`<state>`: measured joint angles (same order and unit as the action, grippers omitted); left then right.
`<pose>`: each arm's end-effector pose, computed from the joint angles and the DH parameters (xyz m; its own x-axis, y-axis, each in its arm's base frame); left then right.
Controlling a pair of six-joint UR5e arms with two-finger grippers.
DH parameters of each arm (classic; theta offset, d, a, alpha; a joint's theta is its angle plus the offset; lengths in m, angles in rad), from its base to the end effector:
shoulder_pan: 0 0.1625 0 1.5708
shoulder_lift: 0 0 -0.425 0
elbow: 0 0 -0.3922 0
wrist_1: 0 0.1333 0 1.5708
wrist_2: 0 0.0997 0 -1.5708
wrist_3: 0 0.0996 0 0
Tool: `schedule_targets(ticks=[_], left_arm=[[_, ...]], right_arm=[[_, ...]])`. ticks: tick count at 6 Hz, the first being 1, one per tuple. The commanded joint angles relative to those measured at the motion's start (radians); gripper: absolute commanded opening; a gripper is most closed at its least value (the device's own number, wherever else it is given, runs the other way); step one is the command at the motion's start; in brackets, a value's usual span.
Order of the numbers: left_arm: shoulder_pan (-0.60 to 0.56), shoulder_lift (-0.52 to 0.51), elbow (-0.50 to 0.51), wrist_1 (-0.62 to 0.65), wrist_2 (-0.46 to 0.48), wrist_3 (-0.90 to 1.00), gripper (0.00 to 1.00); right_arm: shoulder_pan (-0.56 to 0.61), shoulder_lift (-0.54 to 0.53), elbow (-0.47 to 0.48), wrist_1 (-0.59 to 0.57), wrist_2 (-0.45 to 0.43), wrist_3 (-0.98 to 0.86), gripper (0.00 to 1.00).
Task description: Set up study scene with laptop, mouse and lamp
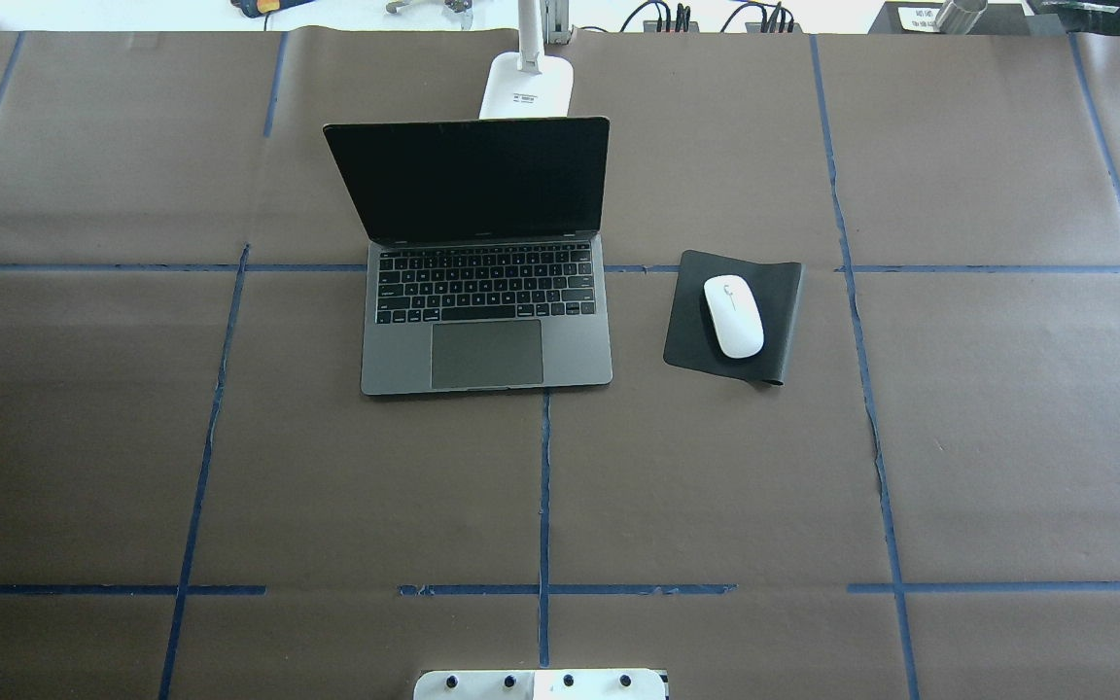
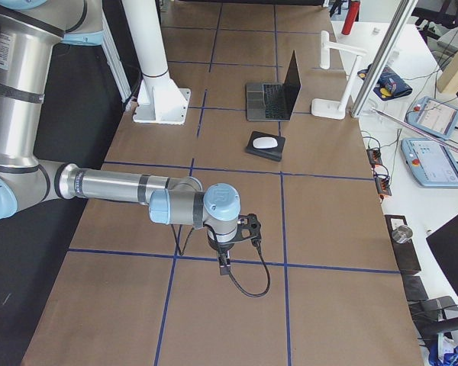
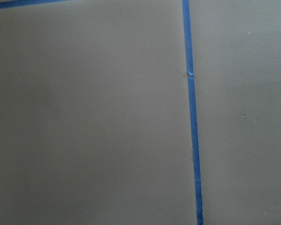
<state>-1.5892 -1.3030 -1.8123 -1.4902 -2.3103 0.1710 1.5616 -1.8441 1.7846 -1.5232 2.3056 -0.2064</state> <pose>-0.0730 -0.3696 0.6665 0.7297 0.0849 -0.6785 -0.1074 0.9942 0.0089 0.0631 -0.3762 0.6701 0.7244 -0.2038 0.6586 0.1611 0.9789 0.1257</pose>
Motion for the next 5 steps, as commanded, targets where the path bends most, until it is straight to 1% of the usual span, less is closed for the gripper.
schedule_targets(ticks=[1,5], left_arm=[[0.0,0.001,0.001,0.001,0.0,0.001,1.0],[0.0,0.011,-0.001,0.001,-0.001,0.001,1.0]], right_arm=[[0.0,-0.001,-0.001,0.002,0.0,-0.001,1.0],[0.0,-0.001,0.003,0.002,0.002,0.001,1.0]])
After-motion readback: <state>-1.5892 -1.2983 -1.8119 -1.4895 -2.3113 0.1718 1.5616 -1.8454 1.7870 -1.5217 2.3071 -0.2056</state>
